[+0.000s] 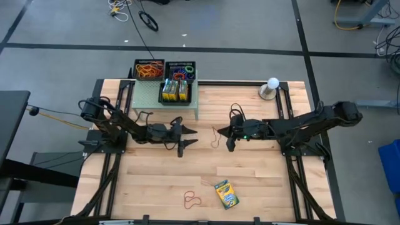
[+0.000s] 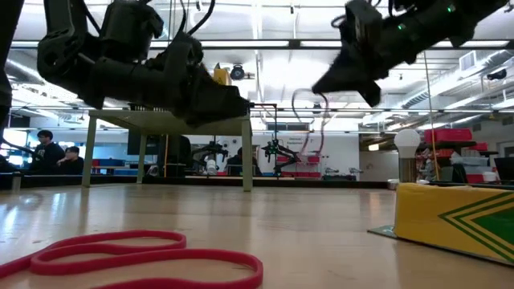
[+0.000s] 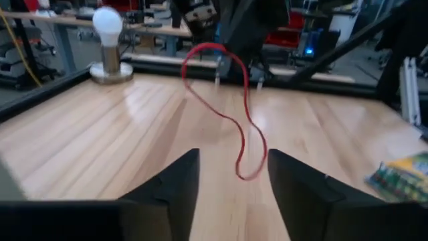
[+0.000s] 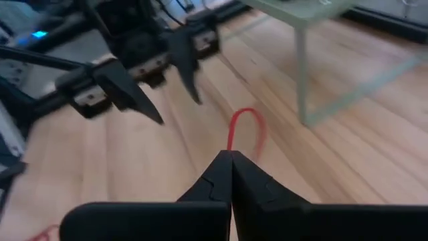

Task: Pick & Place Office Desk Supplies
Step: Put the red rubber band into the top left black bin on the shelf

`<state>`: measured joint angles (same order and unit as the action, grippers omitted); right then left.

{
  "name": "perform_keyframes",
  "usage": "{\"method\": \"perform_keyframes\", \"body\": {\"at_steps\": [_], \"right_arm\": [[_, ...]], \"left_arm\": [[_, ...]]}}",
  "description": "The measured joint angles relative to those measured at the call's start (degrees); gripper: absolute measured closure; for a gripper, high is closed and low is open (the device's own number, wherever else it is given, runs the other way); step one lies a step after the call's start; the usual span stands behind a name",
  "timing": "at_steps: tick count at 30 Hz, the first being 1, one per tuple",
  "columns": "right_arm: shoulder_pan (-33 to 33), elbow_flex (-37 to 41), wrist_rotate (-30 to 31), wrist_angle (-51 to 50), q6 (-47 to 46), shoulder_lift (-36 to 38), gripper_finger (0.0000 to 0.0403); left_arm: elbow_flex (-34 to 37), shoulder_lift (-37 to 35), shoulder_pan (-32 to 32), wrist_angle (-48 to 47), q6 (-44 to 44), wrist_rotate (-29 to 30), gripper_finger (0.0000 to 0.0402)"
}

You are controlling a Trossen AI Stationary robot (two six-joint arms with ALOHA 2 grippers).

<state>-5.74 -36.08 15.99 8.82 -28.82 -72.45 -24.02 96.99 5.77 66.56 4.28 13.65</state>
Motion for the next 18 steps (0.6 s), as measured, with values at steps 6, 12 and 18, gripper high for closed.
{"method": "perform_keyframes", "body": {"at_steps": [6, 12, 18], "right_arm": [[-2.2, -4.5, -0.9, 2.1, 3.3, -4.9, 0.0402], [-3.8, -11.7, -3.9, 4.1, 8.9, -11.7, 0.0399], [-5.1, -15.9, -4.5, 3.8, 13.7, -13.9, 0.0398]], "left_arm": [[-4.1, 0.0, 0.7, 0.0, -0.7, 2.7, 0.0181], [-7.2, 0.0, 1.1, -1.0, -1.6, 2.8, 0.0169], [-7.6, 0.0, 3.6, -2.1, -6.3, 1.3, 0.0214]]}}
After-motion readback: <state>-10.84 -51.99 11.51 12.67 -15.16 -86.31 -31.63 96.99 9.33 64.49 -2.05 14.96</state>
